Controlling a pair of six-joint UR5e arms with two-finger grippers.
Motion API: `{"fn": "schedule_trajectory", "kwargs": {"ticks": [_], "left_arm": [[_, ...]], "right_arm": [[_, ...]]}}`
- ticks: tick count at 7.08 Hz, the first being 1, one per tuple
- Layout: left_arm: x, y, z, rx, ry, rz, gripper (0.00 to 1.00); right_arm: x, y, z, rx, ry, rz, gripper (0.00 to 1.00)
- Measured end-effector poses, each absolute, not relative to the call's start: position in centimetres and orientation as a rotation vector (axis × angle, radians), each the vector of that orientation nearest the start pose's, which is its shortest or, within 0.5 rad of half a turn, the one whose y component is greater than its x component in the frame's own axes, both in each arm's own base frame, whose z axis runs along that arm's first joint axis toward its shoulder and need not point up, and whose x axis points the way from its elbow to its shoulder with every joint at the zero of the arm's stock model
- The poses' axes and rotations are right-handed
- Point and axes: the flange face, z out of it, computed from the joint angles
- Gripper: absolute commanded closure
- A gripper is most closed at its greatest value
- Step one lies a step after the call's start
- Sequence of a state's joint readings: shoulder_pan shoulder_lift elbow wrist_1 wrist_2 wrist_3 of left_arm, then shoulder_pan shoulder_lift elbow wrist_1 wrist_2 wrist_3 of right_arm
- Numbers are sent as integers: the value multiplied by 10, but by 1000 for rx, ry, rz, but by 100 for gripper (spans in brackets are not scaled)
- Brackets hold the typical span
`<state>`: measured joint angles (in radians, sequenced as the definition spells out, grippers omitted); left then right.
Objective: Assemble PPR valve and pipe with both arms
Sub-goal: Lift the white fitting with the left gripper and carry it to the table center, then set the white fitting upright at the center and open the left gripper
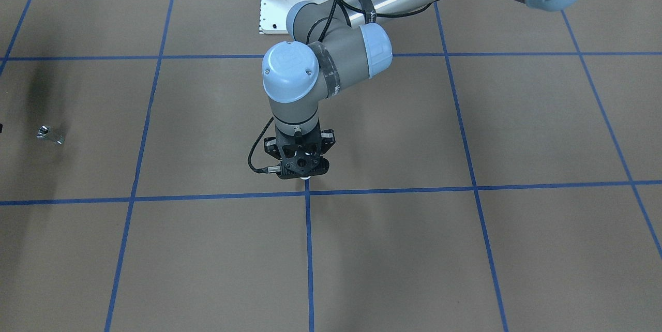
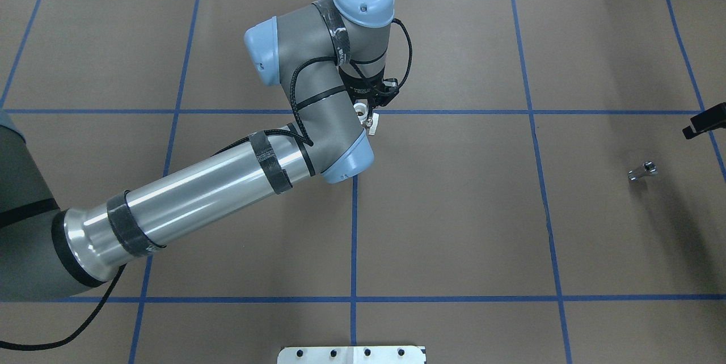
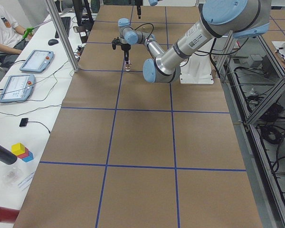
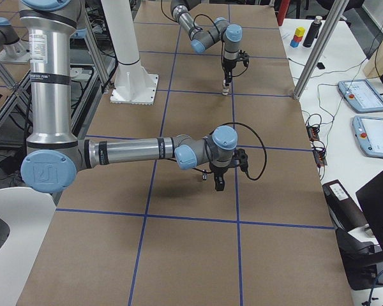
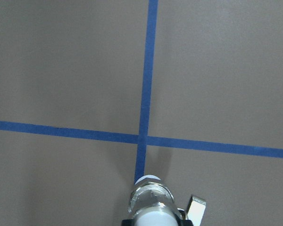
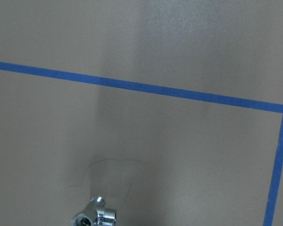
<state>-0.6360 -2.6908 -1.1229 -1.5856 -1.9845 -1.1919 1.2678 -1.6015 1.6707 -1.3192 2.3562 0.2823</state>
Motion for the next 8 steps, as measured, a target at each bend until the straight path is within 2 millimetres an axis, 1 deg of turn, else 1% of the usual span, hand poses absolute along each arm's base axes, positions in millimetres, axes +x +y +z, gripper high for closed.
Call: {"fn": "schedule_trajectory", "kwargs": {"ticks": [2, 3, 4, 8], "left_arm": [[607, -566, 116, -21, 780, -104, 100], [607, -566, 117, -21, 780, -105, 24], [606, -567, 118, -21, 779, -106, 1], [605, -567, 117, -21, 780, -108, 1]], "right_arm": [[-88, -491, 596, 67, -832, -146, 1], [-88, -491, 596, 67, -832, -146, 1], [-88, -491, 596, 67, -832, -146, 1], [-88, -492, 595, 68, -832, -146, 1]]}}
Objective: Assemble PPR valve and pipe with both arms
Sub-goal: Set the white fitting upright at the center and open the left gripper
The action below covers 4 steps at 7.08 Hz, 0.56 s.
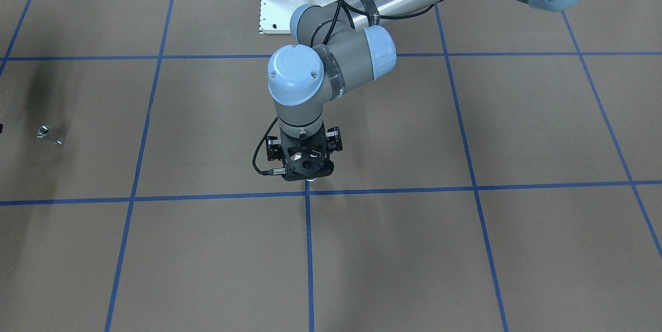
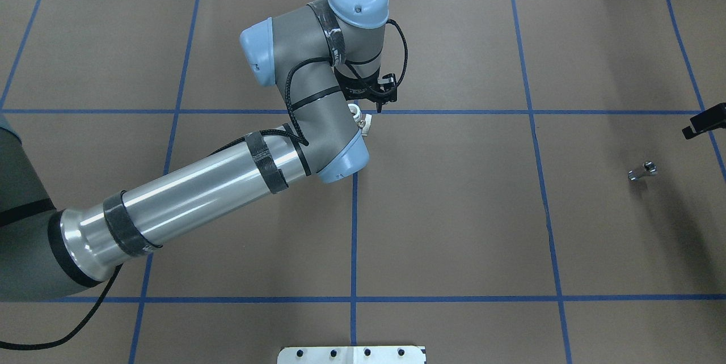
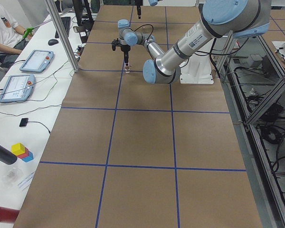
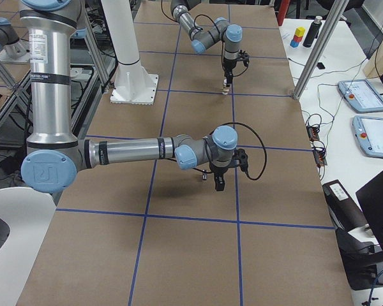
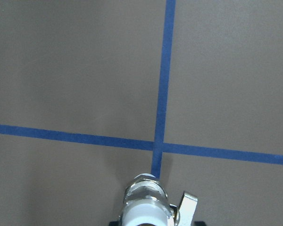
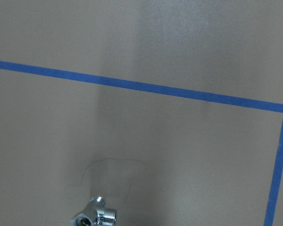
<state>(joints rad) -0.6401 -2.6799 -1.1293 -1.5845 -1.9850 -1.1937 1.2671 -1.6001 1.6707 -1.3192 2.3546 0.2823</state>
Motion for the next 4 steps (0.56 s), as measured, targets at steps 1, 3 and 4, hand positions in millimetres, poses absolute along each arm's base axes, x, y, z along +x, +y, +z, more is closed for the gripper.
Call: {"fn": "schedule_trajectory", "kwargs": {"ticks": [1, 3, 4], "left_arm": [[598, -567, 114, -16, 787, -112, 1], [550, -543, 142, 17, 845, -108, 1], [506, -514, 178, 44, 877, -92, 1]], "right_arm": [[-88, -492, 594, 71, -833, -148, 1], [-93, -491, 589, 75, -838, -161, 1], [-103, -488, 585, 74, -841, -182, 1]]}}
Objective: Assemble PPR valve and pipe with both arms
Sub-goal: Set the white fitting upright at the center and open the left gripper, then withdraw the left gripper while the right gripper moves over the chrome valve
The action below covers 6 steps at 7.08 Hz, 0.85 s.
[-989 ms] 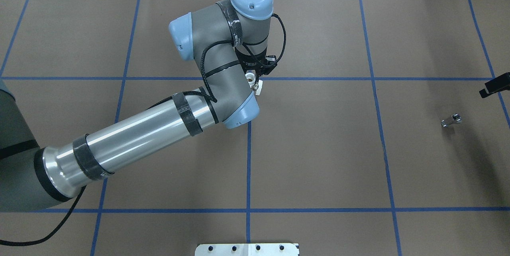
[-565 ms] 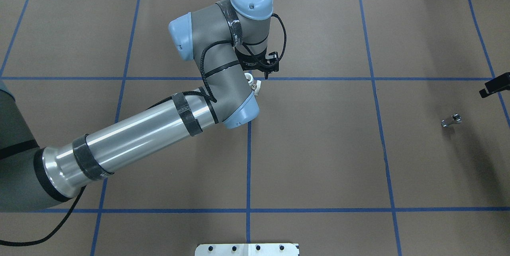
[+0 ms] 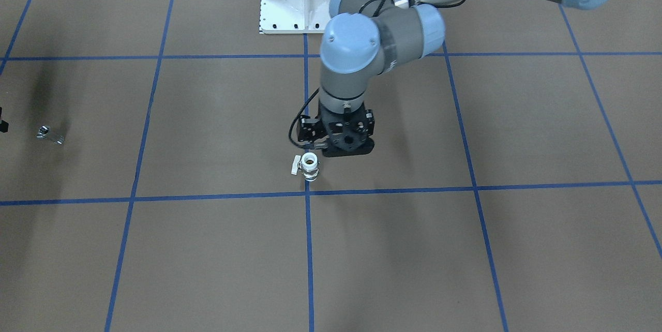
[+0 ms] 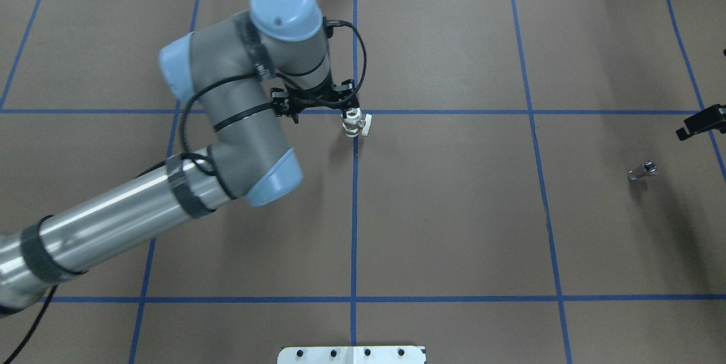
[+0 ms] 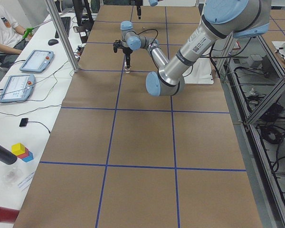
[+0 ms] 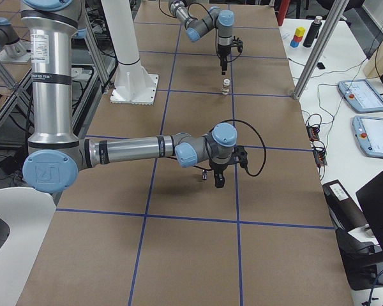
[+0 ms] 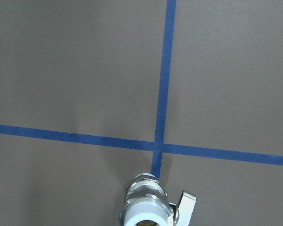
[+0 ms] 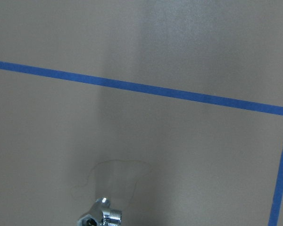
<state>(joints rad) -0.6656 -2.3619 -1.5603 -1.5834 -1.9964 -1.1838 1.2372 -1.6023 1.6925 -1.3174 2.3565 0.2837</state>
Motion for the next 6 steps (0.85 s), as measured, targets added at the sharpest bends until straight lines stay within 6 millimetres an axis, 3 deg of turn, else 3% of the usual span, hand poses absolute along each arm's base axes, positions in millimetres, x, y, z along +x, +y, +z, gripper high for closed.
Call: {"fn": "schedule_trajectory", "kwargs": {"ticks": [1, 3, 4, 6], "left_arm": [[464, -488, 209, 63, 893, -71, 1], [408, -463, 261, 48, 887, -40, 1], [392, -457, 275, 50, 881, -20, 1], [384, -453, 282, 51, 877, -7, 1]], "right_arm": [[-114, -485, 581, 86, -834, -201, 2], [-148, -472, 578, 151, -806, -217, 3], [-168, -463, 577, 175, -809, -214, 5], [-187, -447, 581, 188, -819, -230, 11]]}}
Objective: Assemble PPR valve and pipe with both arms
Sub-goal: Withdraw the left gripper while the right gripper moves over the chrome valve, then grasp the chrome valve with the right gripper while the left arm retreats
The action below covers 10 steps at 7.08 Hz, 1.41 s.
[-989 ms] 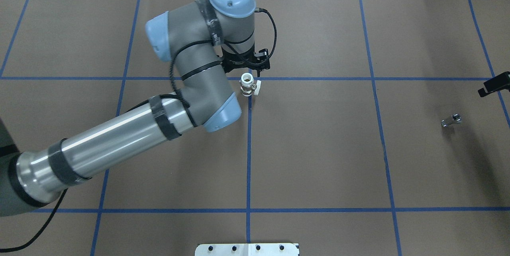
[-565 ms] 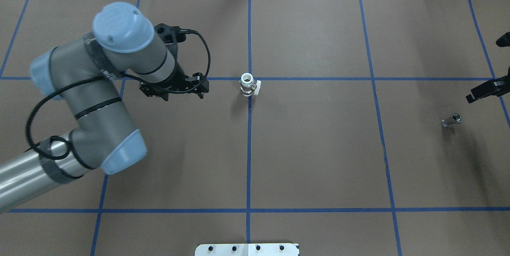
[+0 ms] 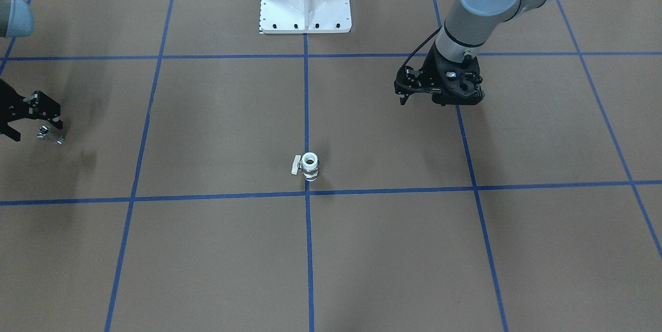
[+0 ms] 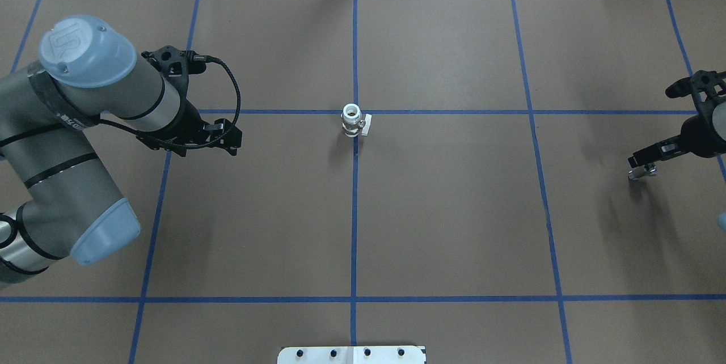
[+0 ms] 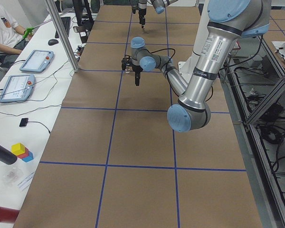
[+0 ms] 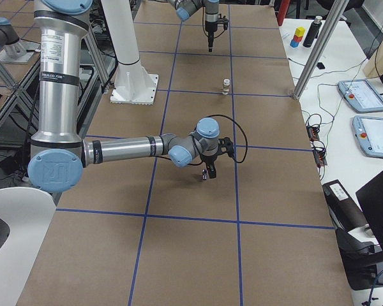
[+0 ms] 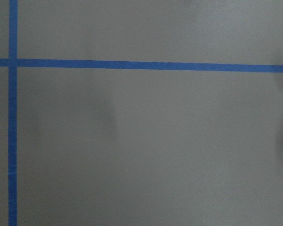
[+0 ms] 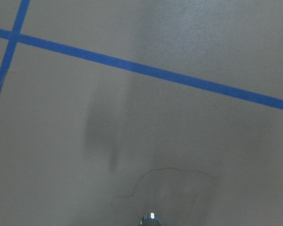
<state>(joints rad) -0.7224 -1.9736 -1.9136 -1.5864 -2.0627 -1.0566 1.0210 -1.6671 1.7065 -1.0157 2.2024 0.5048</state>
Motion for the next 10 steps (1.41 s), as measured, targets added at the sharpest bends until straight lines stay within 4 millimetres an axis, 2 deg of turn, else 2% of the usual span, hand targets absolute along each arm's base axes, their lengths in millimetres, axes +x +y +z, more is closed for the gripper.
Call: {"fn": "schedule_trajectory", "kwargs": {"ticks": [2, 4, 8, 9, 10], "left_arm": [[385, -452, 284, 49, 875, -5, 1], [384, -452, 285, 48, 874, -5, 1], [383, -452, 285, 49, 875, -5, 1], [382, -452, 285, 49, 875, -5, 1], [382, -452, 285, 50, 875, -6, 1]], "right_arm": [[-192, -442, 585, 183, -818, -239, 31], [-192, -440, 589, 176, -815, -237, 40], [-191, -438, 594, 167, -810, -234, 64], [-191, -438, 596, 165, -808, -235, 79], [-190, -437, 598, 163, -807, -236, 100]]}}
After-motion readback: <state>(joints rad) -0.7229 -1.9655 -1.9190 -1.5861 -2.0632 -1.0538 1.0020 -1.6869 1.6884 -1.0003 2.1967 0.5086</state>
